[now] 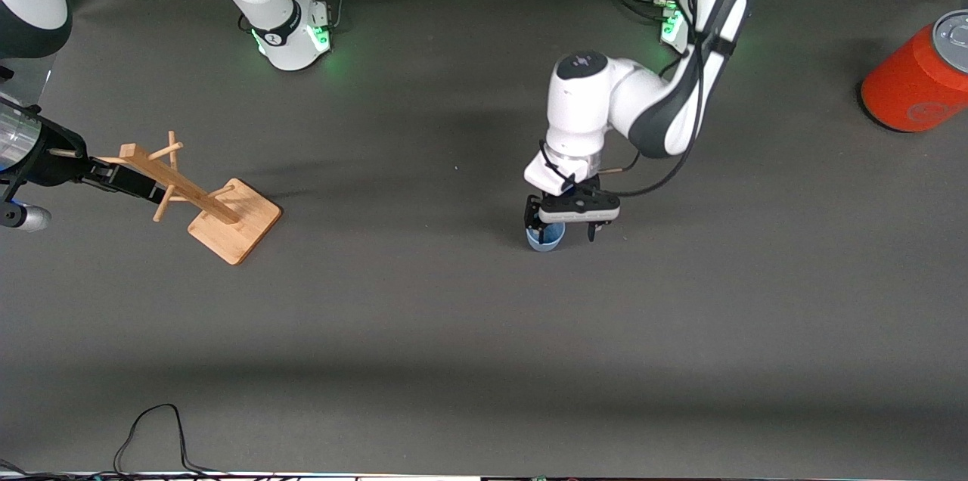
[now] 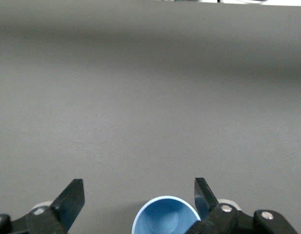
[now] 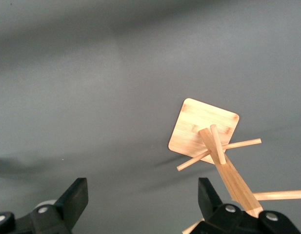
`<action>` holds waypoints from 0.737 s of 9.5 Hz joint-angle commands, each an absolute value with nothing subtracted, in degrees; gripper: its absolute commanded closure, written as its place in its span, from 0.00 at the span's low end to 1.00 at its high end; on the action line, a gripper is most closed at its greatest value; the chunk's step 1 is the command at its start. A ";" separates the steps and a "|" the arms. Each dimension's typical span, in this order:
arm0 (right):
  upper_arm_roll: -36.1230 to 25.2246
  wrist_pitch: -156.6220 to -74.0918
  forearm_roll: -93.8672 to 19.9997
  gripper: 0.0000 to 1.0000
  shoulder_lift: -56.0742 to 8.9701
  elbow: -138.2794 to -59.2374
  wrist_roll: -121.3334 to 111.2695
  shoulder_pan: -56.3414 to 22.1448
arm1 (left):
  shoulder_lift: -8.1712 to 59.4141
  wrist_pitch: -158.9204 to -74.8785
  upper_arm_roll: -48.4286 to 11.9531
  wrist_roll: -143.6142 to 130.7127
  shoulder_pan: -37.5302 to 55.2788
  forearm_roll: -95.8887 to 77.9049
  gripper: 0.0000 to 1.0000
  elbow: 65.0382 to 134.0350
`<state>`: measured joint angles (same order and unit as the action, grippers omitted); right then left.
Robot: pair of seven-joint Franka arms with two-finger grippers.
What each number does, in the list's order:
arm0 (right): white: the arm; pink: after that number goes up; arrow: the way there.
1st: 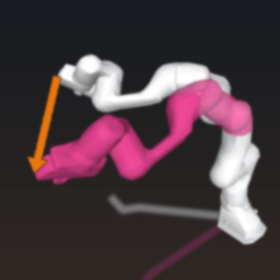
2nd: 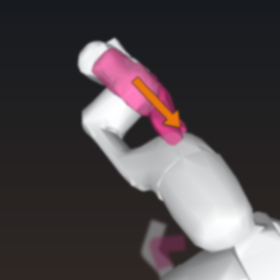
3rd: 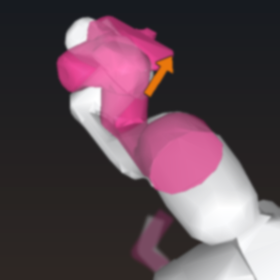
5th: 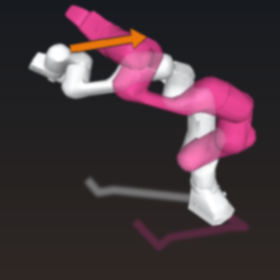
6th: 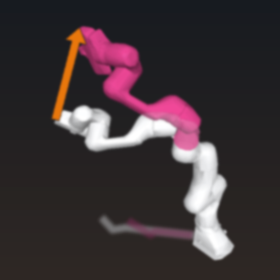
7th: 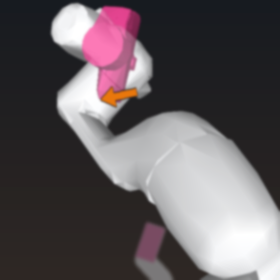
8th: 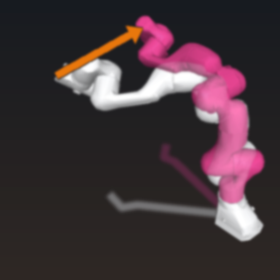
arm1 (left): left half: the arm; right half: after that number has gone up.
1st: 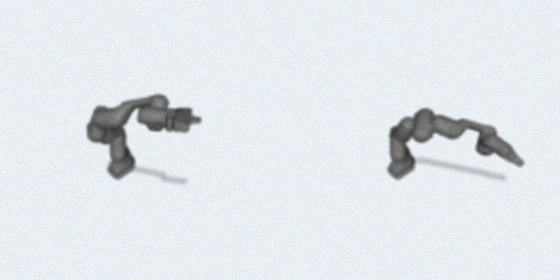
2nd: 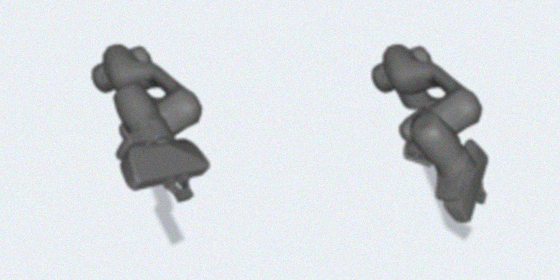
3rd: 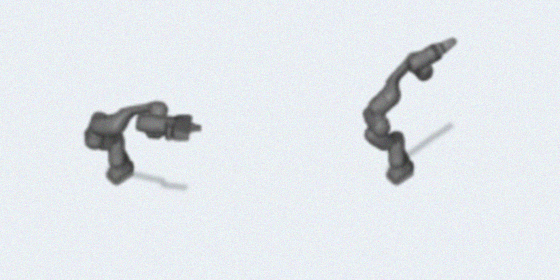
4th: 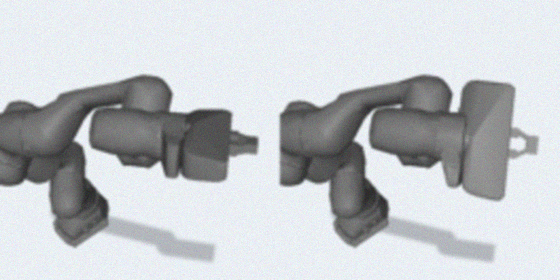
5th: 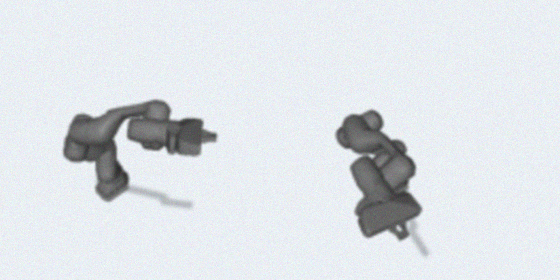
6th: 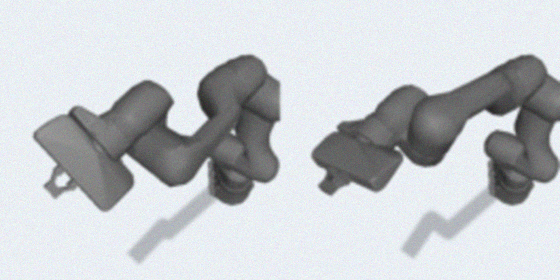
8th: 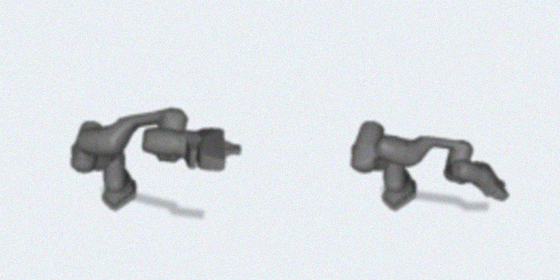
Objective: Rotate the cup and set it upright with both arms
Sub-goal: 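Open the left gripper and raise it away from the cup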
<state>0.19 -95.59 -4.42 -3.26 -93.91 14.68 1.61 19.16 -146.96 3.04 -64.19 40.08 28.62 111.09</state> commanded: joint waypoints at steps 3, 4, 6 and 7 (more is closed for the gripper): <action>0.00 -94.57 -5.10 0.00 -3.43 -92.90 15.64 1.49 | 15.65 -114.70 4.04 -31.62 33.44 6.86 0.00 91.63; 0.00 -94.57 -5.01 0.00 -3.60 -92.90 15.47 1.32 | 13.12 -108.17 4.13 -25.64 29.92 5.12 0.00 90.28; 0.00 -93.87 -4.92 0.00 -3.17 -92.90 15.46 1.49 | 6.01 -100.24 4.22 -20.66 23.40 3.61 0.00 92.19; 0.00 -93.87 -4.75 0.00 -3.08 -92.73 15.29 1.49 | 3.54 -98.63 4.13 -20.13 19.38 3.60 0.00 93.76</action>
<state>0.17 -95.15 -4.42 -3.28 -93.68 14.68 1.58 7.82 -100.57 4.84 -21.78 22.90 4.73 90.44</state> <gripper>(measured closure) 0.000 0.000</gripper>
